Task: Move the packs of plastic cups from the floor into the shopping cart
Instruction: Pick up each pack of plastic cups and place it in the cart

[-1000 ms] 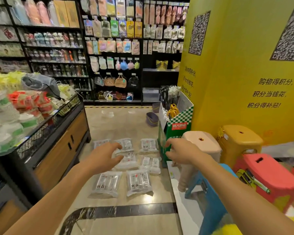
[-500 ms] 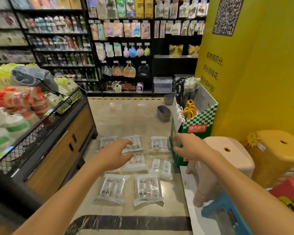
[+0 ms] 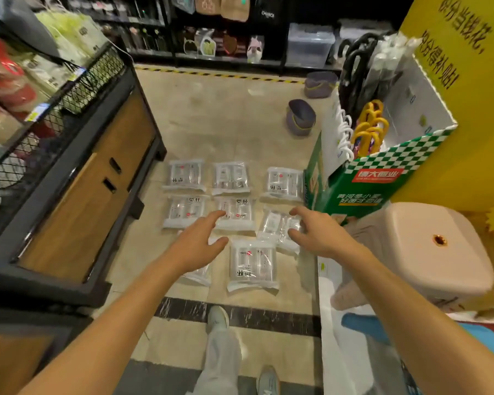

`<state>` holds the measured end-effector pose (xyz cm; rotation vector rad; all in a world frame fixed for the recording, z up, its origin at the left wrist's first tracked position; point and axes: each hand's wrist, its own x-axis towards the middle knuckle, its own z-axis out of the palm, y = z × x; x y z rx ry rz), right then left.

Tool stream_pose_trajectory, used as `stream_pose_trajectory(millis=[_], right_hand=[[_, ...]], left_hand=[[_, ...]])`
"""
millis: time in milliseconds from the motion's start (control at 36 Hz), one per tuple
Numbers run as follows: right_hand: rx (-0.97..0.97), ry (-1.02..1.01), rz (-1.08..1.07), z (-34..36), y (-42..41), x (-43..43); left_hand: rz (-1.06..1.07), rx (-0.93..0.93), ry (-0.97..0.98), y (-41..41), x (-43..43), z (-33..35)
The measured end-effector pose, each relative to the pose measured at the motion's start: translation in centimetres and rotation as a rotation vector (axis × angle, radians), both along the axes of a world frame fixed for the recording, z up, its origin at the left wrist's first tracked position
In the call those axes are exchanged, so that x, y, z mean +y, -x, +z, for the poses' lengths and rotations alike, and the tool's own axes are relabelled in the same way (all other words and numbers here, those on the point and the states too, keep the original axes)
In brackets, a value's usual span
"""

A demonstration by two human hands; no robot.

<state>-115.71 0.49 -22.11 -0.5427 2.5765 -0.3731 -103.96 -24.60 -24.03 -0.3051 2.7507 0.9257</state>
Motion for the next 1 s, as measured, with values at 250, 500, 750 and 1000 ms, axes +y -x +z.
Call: stream_pose_trajectory(millis=[250,500,750,1000], right_hand=[[-0.175,0.003,-0.101,-13.0,7.1,-3.7],[-0.333,0.014,-0.121,-34.3,12.7,-5.2],[-0.438,-0.030,-0.154,-60.8,15.1,-4.1],[-0.485,-0.019,-0.173,-78.3,16.8,-1.3]], left_hand=[[0.012,-0.172,-0.119,8.5,-5.1,-13.7],[0.008,-0.326,-0.201,13.6,-7.1,-33.4],[0.069,-0.358,-0.212,15.8,-7.2,-57.7],[0.058,-0.413,-0.262,17.4,-5.7,-76.4]])
